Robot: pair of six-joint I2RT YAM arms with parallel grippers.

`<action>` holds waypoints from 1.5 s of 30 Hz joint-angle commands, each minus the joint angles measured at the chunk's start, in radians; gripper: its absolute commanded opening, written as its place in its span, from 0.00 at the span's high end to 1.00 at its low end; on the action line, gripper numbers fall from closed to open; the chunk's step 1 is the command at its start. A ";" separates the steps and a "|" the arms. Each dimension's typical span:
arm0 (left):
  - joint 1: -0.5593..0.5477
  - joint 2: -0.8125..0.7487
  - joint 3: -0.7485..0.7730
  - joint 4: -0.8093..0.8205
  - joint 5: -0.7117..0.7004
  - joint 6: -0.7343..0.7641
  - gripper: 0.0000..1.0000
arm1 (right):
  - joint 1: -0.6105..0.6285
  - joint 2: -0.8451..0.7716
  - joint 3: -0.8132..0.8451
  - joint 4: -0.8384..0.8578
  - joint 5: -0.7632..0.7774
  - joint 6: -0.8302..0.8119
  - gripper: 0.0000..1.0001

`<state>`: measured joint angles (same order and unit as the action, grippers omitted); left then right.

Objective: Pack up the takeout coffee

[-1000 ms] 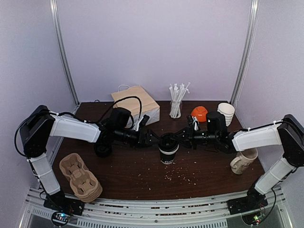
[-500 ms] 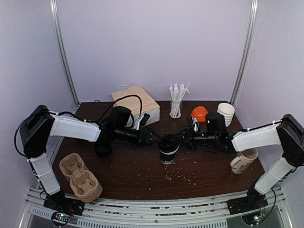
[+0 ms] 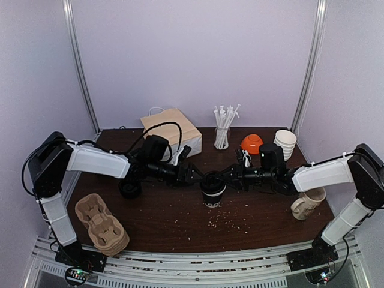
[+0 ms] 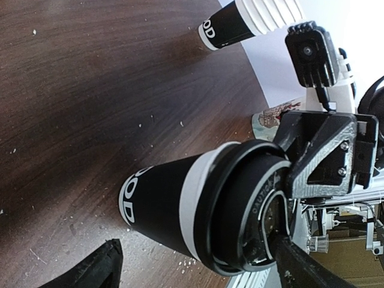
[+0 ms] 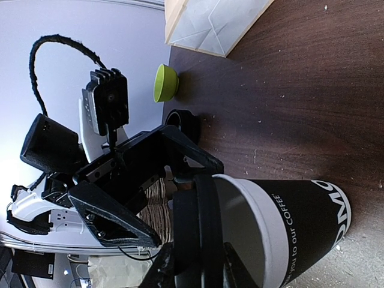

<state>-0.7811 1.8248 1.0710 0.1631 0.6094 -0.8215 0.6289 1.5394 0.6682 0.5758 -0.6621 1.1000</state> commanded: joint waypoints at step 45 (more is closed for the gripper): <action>-0.029 0.114 0.139 -0.174 -0.074 0.110 0.14 | -0.001 -0.122 0.125 -0.462 0.110 -0.211 0.45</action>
<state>-0.8051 1.9068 1.2030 0.0280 0.5606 -0.7399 0.6289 1.4418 0.7700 0.1875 -0.5865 0.9150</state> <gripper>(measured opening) 0.859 0.550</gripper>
